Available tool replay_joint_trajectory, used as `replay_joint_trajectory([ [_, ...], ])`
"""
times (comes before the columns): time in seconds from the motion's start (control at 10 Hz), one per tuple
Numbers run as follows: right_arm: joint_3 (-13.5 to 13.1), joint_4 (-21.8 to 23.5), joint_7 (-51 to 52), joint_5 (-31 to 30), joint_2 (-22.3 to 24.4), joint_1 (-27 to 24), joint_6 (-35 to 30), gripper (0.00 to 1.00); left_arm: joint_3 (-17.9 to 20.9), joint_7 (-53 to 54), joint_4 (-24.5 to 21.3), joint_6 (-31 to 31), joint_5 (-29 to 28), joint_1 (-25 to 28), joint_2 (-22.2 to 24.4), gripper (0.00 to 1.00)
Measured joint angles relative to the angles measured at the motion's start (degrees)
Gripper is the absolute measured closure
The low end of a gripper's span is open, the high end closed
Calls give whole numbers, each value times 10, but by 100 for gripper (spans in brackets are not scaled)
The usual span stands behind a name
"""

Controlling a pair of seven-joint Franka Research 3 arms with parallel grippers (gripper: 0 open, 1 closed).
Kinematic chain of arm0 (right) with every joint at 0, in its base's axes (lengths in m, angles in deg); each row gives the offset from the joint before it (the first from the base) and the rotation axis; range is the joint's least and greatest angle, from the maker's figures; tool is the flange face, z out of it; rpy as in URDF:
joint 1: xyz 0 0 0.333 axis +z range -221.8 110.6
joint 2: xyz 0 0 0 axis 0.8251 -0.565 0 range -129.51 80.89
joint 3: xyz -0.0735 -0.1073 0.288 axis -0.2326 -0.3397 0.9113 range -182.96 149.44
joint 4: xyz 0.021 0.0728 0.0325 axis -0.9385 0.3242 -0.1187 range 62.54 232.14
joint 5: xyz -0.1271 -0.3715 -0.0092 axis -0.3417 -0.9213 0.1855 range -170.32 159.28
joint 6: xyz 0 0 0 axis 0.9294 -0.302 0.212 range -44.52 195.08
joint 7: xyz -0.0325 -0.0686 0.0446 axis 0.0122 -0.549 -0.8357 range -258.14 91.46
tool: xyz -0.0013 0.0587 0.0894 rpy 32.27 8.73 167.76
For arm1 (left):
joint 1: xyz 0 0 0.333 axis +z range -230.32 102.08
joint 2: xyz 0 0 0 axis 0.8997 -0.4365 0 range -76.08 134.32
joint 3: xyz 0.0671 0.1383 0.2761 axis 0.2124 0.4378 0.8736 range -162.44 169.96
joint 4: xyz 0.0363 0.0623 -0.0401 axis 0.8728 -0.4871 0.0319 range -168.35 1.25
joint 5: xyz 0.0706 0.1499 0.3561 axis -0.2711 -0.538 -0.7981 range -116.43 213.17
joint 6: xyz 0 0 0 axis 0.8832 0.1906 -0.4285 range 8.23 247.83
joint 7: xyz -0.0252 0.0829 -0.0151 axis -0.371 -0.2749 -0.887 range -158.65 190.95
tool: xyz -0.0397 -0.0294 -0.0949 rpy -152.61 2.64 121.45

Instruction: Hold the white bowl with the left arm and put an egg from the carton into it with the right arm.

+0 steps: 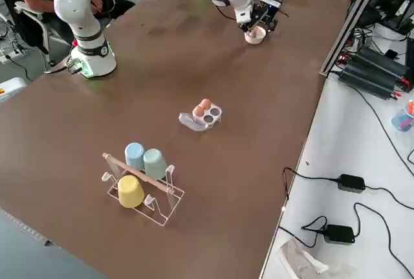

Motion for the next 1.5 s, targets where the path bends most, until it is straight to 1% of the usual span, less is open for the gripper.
replay_joint_trajectory([
  [0.1,0,-2,-1,0,0,0,0,0,0,0,0,0,0,0,0,0],
  [0.3,-1,0,5,0,0,-8,-2,0,2,0,3,0,0,2,0,0],
  [0.4,-2,5,33,0,1,-25,-15,0,2,0,3,1,0,7,2,0],
  [0.5,-3,9,87,0,2,-53,-41,0,2,0,3,0,0,13,3,0],
  [0.7,-7,22,244,-10,14,-119,-103,0,3,0,0,-2,0,24,4,0],
  [0.8,-12,36,314,-47,28,-159,-137,0,3,0,-2,-2,0,29,6,0],
  [0.9,-19,49,342,-128,46,-201,-182,0,3,1,-8,-2,0,36,12,0],
  [1.1,-24,57,355,-292,88,-280,-297,0,5,1,-33,-1,-3,57,46,0],
  [1.2,-23,57,358,-348,113,-313,-352,0,6,-3,-44,-1,-29,73,68,0],
  [1.3,-22,57,360,-375,138,-334,-400,0,7,-15,-49,-1,-77,91,94,0],
  [1.5,-22,57,346,-388,188,-352,-488,0,8,-48,-60,-12,-172,129,148,0],
])
